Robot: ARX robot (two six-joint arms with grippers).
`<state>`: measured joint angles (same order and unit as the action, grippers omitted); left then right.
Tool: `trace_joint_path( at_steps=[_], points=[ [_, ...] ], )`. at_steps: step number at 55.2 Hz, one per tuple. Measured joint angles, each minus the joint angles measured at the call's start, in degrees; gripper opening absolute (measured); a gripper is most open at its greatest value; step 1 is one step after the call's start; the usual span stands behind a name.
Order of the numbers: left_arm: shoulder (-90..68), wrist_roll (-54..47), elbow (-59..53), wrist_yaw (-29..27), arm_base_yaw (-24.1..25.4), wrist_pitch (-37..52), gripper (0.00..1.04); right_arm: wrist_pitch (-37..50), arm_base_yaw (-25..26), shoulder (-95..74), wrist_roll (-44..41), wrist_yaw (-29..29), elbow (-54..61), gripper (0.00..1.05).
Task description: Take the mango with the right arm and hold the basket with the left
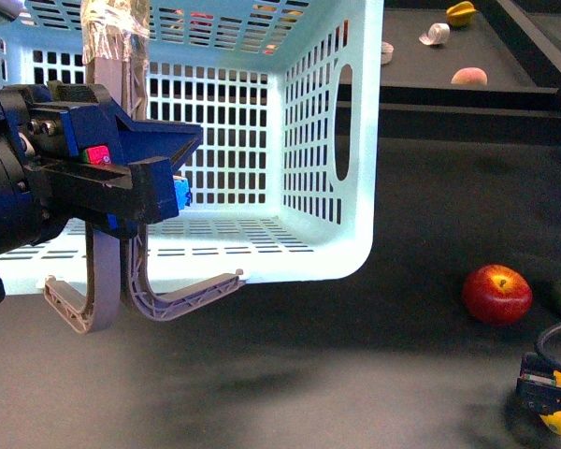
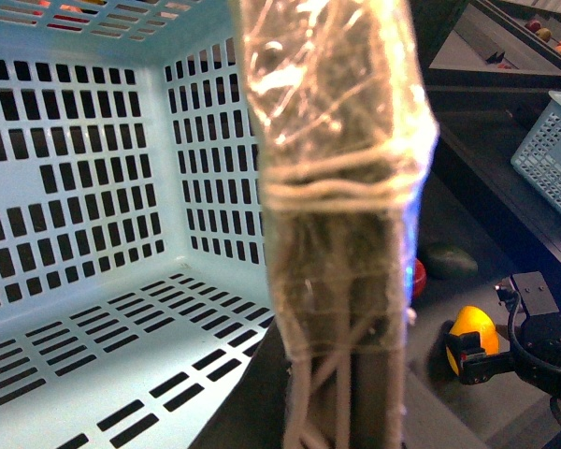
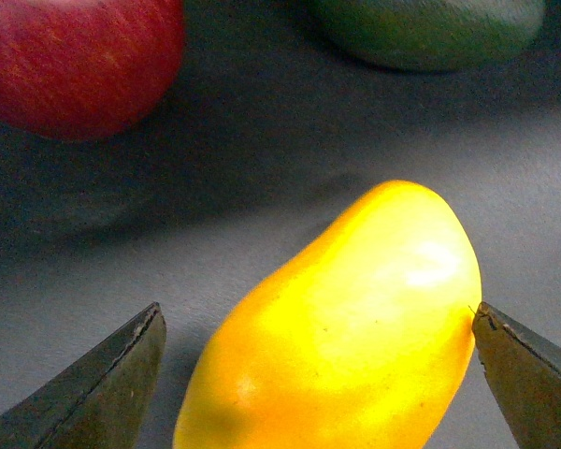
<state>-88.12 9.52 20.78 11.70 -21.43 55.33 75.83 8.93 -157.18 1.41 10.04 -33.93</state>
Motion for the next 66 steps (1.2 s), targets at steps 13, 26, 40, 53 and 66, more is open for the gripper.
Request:
trace_joint_path(
  at_steps=[13, 26, 40, 53, 66],
  points=[
    [0.0, 0.0, 0.0, 0.09, 0.0, 0.0, 0.09, -2.1, 0.63, -2.78, 2.8, 0.0, -1.42, 0.97],
    [0.0, 0.02, 0.0, 0.24, 0.0, 0.0, 0.09, -2.32, 0.04, -3.26, 3.41, 2.01, -1.36, 0.97],
    [0.0, 0.0, 0.0, 0.24, 0.0, 0.0, 0.09, -1.11, -1.27, -3.26, 4.59, 3.32, 1.25, 0.97],
    [0.0, 0.0, 0.0, 0.2, 0.0, 0.0, 0.09, -0.9, -1.64, -3.26, 5.03, 3.58, 1.38, 0.68],
    [0.0, 0.0, 0.0, 0.24, 0.0, 0.0, 0.09, -0.11, -1.38, -3.23, 5.07, 3.3, 1.6, 0.55]
  ],
)
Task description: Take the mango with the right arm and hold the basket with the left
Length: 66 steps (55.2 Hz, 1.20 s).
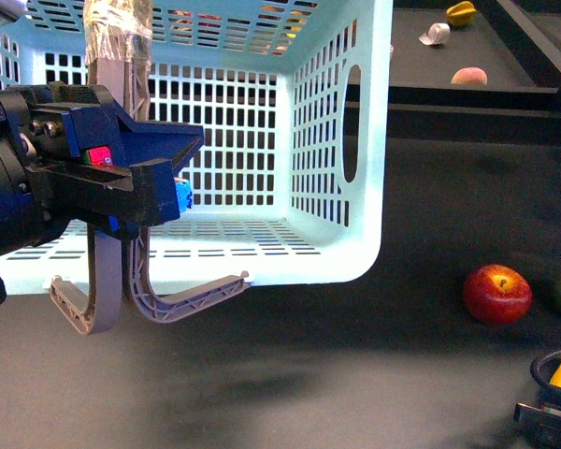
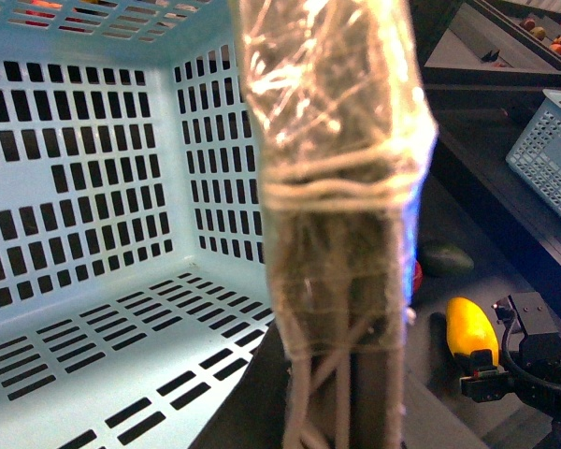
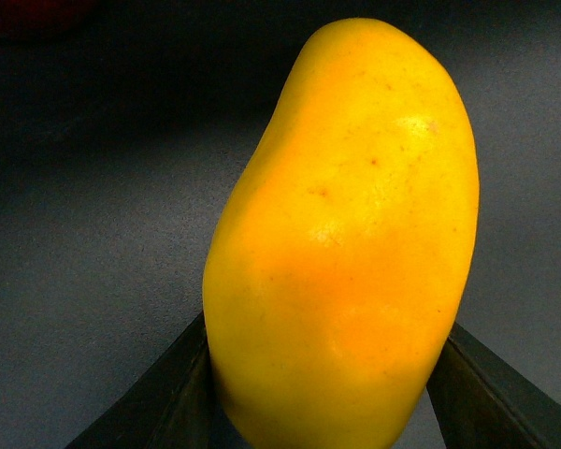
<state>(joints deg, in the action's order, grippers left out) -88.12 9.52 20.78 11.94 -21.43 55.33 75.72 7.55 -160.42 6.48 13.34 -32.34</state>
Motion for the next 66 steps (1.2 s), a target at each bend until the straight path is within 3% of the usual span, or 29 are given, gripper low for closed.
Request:
trace_joint_path(
  at_steps=[22, 27, 44, 56, 66],
  points=[
    [0.0, 0.0, 0.0, -0.02, 0.0, 0.0, 0.09, -1.14, -0.92, 11.76, 3.72, -4.28, 6.88, 0.55],
    [0.0, -0.02, 0.0, 0.04, -0.02, 0.0, 0.09, -9.25, 1.16, 22.23, 3.13, -10.88, 10.08, 0.55],
    [0.0, 0.11, 0.0, -0.07, 0.0, 0.0, 0.09, -26.05, 5.14, 52.15, 2.34, -21.81, 12.92, 0.55],
    [0.0, 0.11, 0.0, -0.15, -0.02, 0.0, 0.09, -37.9, 0.59, 70.9, 2.38, -27.82, 13.11, 0.55],
    [0.0, 0.15, 0.0, 0.04, 0.0, 0.02, 0.09, -45.68, -10.1, 83.52, 2.84, -27.21, 11.23, 0.55]
  ],
)
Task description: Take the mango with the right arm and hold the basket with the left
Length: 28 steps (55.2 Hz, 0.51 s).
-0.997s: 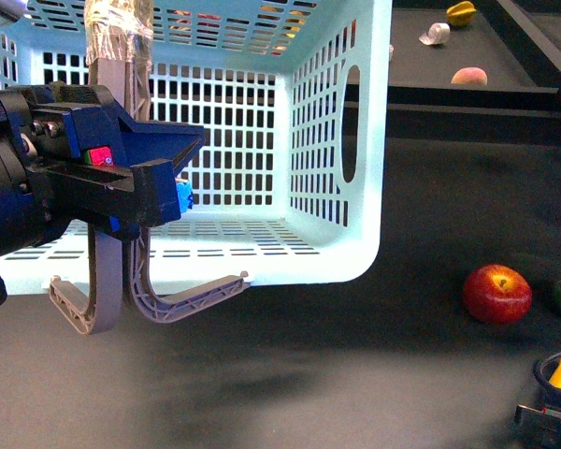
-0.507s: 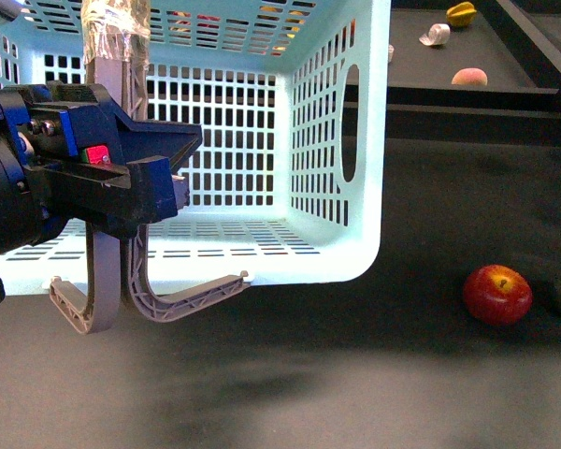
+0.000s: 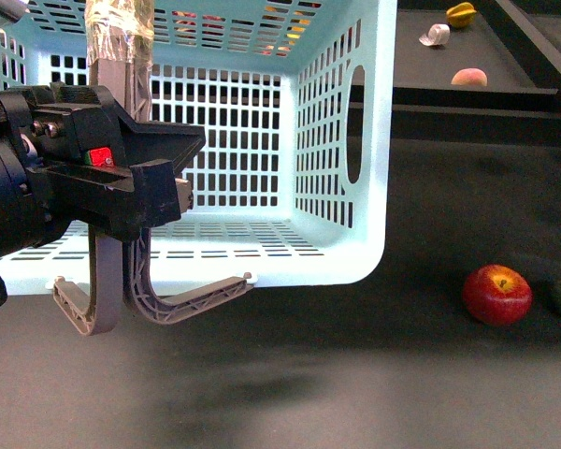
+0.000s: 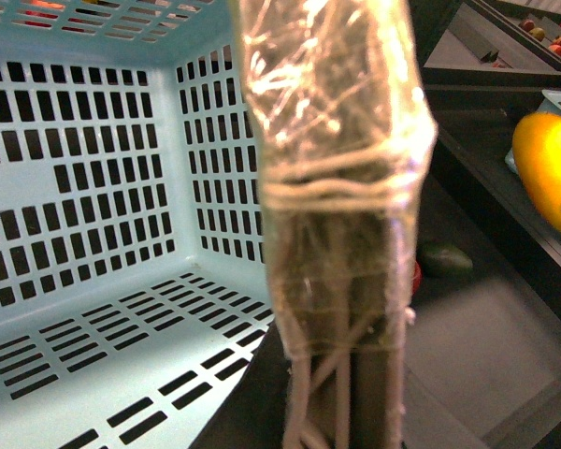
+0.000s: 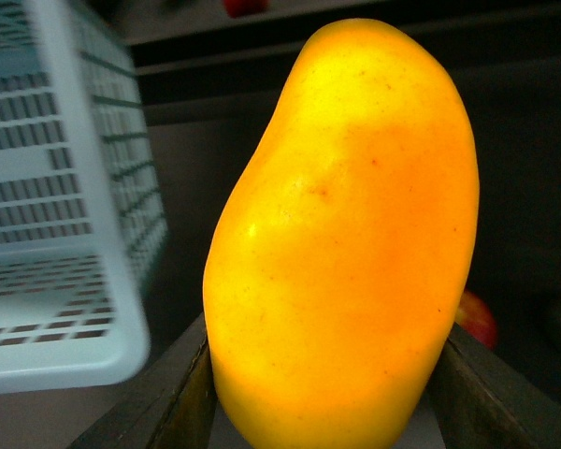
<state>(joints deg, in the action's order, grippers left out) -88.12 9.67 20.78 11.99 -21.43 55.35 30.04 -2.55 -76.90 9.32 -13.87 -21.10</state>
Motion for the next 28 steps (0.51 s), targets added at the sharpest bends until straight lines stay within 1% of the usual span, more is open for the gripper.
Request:
trace_joint_path(
  at_steps=[6, 16, 23, 28],
  points=[
    [0.0, -0.02, 0.0, -0.07, 0.0, 0.0, 0.09, -1.51, -7.3, 1.99, 0.68, 1.97, -2.47, 0.55],
    [0.0, -0.07, 0.0, -0.28, 0.0, 0.0, 0.09, -0.22, -17.55, -1.01, 1.33, 4.9, -7.13, 0.55],
    [0.0, -0.02, 0.0, -0.2, 0.0, 0.0, 0.09, 2.36, -22.18, -6.58, 2.56, 7.23, -9.31, 0.55],
    [0.0, -0.02, 0.0, -0.04, 0.0, 0.0, 0.09, 4.11, -24.0, -10.99, 3.5, 8.41, -10.47, 0.55]
  ],
)
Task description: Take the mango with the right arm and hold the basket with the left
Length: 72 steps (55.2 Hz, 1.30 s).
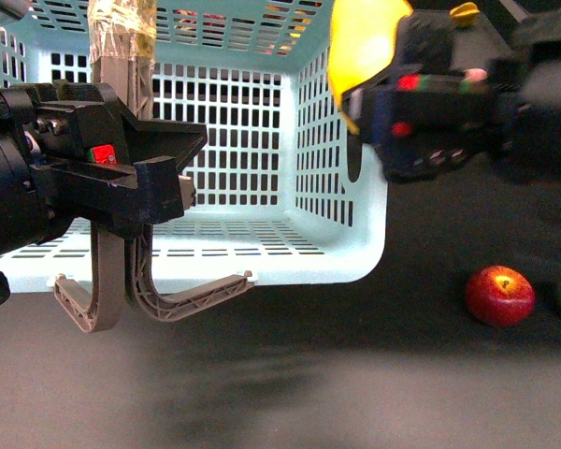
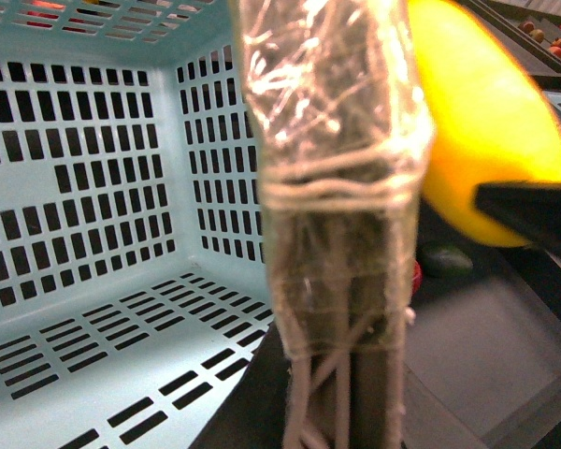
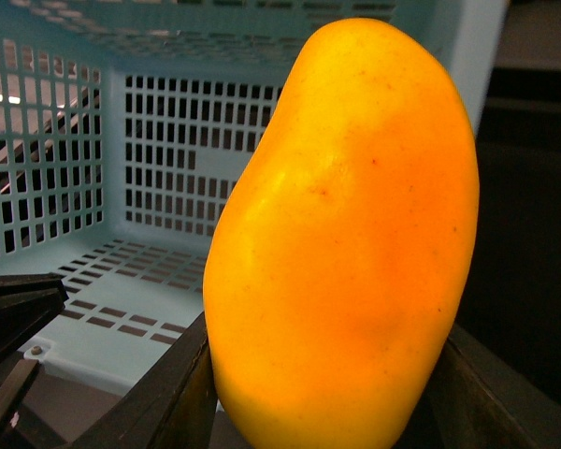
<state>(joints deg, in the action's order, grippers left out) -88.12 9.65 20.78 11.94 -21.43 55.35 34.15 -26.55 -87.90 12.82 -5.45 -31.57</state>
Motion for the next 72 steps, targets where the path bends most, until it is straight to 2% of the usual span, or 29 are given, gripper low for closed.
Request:
trace_joint_path(
  at_steps=[12, 37, 55, 72],
  points=[
    [0.0, -0.02, 0.0, -0.04, 0.0, 0.0, 0.09, 3.65, -1.77, -11.58, 0.98, 2.36, -5.33, 0.55],
    [0.0, -0.02, 0.0, -0.04, 0.0, 0.0, 0.09, 3.91, -2.71, -22.49, 1.4, 3.06, -16.9, 0.55],
    [0.0, -0.2, 0.0, -0.11, 0.0, -0.02, 0.09, 6.47, -1.95, -20.87, 2.71, 4.98, -16.46, 0.98],
    [-0.39, 0.63, -0.55, -0.39, -0.04, -0.02, 0.08, 7.3, 3.08, -6.08, 4.55, 10.25, -4.63, 0.97]
  ],
)
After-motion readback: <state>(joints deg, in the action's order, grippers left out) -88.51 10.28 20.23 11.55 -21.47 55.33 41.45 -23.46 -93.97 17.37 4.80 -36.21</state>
